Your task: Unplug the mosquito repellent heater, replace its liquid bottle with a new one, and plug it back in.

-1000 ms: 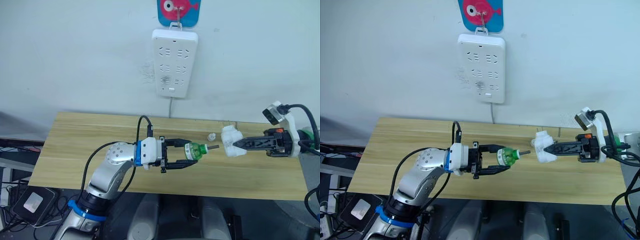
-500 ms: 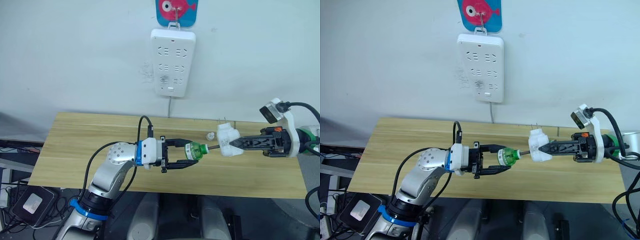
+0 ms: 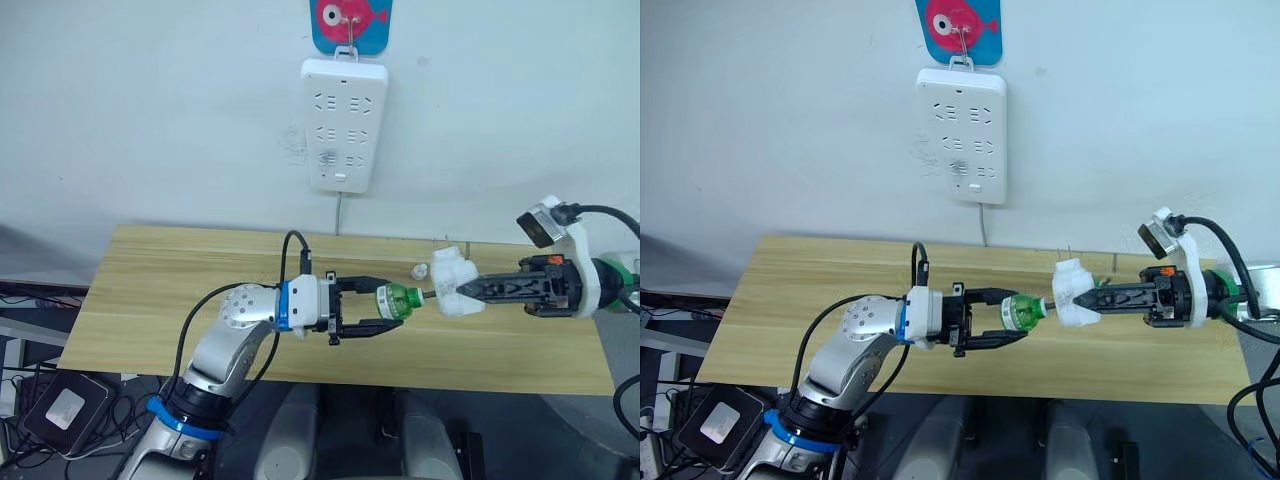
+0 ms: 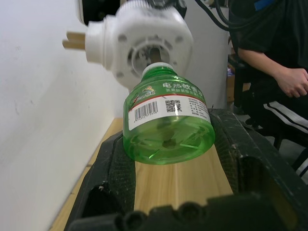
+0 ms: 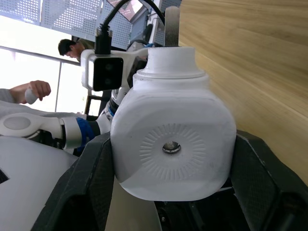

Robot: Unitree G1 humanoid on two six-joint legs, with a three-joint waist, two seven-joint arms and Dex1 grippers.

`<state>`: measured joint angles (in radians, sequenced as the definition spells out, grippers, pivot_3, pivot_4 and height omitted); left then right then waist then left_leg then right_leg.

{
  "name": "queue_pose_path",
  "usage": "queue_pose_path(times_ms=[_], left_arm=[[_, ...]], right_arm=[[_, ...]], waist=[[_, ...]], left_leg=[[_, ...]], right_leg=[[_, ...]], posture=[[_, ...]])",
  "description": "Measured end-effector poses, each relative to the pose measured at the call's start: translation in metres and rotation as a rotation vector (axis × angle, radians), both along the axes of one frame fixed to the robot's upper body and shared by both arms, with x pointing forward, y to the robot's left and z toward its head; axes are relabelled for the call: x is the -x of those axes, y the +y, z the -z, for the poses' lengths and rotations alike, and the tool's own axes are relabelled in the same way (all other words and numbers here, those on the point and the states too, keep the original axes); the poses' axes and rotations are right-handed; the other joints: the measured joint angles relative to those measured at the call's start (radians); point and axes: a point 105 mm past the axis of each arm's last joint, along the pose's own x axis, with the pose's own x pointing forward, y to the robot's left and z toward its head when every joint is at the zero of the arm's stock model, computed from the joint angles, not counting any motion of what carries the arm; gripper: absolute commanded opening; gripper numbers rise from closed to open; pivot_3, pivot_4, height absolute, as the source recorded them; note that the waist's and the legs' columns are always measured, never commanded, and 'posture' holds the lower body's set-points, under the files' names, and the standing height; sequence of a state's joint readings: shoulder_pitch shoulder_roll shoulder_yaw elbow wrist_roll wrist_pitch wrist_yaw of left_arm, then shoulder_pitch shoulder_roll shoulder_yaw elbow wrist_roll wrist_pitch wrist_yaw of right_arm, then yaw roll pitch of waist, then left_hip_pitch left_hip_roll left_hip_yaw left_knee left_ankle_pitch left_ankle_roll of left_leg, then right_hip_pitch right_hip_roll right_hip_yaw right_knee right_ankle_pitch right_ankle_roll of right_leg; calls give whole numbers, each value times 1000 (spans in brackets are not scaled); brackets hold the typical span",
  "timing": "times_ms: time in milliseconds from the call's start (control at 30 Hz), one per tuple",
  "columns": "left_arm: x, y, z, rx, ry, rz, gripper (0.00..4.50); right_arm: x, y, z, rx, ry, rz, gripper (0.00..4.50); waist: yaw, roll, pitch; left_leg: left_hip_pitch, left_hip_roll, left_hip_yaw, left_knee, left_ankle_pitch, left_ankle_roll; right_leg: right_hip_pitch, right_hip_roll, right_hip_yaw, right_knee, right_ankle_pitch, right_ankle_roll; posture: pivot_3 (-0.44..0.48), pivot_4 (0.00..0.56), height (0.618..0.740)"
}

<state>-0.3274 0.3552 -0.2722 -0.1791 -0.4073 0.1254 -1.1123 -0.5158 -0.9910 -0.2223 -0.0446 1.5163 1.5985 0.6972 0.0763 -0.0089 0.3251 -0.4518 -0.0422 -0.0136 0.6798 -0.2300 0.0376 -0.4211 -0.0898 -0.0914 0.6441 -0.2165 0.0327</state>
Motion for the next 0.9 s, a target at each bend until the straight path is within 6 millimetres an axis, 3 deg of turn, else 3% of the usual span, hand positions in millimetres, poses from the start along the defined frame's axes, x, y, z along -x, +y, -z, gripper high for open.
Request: queue_pose_path(times_ms=[900], left_arm=[[-2, 5, 10, -71, 1, -7, 2224]], right_arm=[[-2, 8, 8, 62, -56, 34, 2989]], waist=[[0, -1, -34]], left_leg=[[1, 0, 1, 0, 2, -3]], right_leg=[[0, 1, 0, 1, 0, 0]], posture=[[77, 186, 740]])
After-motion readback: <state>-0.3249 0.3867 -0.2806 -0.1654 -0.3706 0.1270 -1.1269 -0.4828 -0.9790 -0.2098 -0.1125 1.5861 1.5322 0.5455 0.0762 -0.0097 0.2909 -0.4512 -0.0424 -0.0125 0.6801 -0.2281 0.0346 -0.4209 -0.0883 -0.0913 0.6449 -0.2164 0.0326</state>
